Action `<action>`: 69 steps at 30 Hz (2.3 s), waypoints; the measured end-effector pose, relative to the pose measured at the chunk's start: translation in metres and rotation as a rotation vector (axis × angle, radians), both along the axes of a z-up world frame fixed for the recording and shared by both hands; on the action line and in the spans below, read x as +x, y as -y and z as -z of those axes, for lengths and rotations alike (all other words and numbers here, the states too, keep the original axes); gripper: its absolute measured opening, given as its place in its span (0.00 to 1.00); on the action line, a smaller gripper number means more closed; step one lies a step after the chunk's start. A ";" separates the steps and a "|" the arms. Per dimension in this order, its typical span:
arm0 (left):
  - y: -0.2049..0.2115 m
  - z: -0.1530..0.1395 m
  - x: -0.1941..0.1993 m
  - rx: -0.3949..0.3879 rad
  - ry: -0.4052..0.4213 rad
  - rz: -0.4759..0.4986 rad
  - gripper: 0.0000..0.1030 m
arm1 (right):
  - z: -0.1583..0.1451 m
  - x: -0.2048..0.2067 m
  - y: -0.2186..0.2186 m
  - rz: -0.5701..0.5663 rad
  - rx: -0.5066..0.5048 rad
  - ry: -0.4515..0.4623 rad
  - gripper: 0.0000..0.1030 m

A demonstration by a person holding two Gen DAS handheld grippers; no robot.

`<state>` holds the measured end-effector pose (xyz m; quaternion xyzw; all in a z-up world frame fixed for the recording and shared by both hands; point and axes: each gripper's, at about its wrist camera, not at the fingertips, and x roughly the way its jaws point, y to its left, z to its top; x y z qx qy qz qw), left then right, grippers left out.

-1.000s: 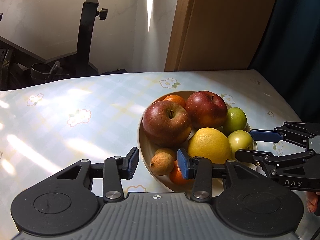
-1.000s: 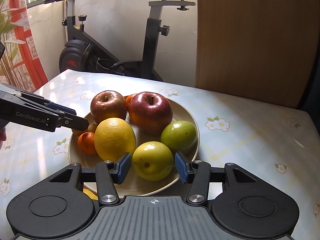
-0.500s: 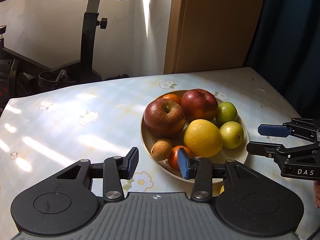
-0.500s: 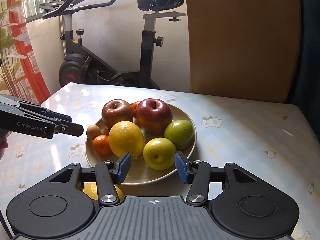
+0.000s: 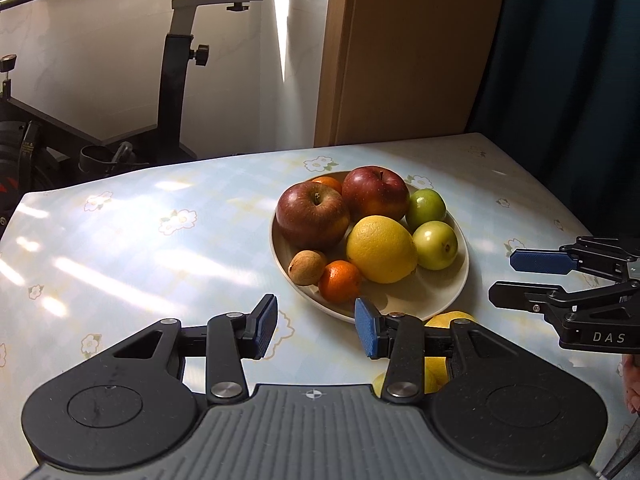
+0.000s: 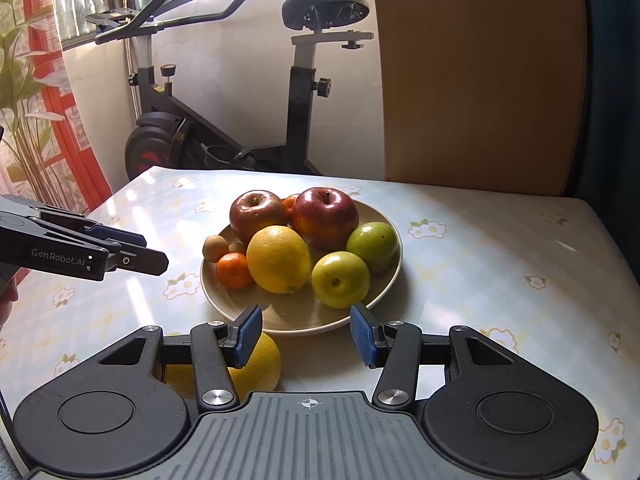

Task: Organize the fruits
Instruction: 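Move the right tool toward a tangerine on the table, then grasp the tangerine with the right tool while the left tool grasps a green fruit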

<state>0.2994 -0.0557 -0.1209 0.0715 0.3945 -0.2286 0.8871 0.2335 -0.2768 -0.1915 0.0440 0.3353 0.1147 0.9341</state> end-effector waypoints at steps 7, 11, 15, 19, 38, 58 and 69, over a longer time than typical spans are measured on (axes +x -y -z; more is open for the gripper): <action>-0.005 0.002 -0.013 -0.019 -0.016 0.006 0.43 | 0.004 -0.021 -0.007 -0.010 -0.001 -0.014 0.44; -0.008 0.006 -0.022 -0.031 -0.029 0.003 0.43 | 0.008 -0.034 -0.014 -0.029 -0.025 -0.021 0.44; -0.008 0.009 -0.029 -0.022 -0.032 0.009 0.43 | 0.015 -0.045 -0.022 -0.059 -0.028 -0.052 0.44; -0.010 0.012 -0.033 -0.027 -0.040 0.005 0.43 | 0.025 -0.048 -0.027 -0.074 -0.029 -0.086 0.44; 0.014 0.025 -0.037 -0.044 -0.117 0.102 0.44 | 0.036 -0.046 -0.011 -0.050 0.023 -0.123 0.33; 0.030 0.050 -0.028 0.012 -0.148 0.188 0.49 | 0.037 -0.044 0.004 0.008 0.043 -0.115 0.33; 0.012 0.039 -0.030 -0.042 -0.138 0.151 0.47 | 0.029 -0.038 0.012 0.015 0.038 -0.081 0.33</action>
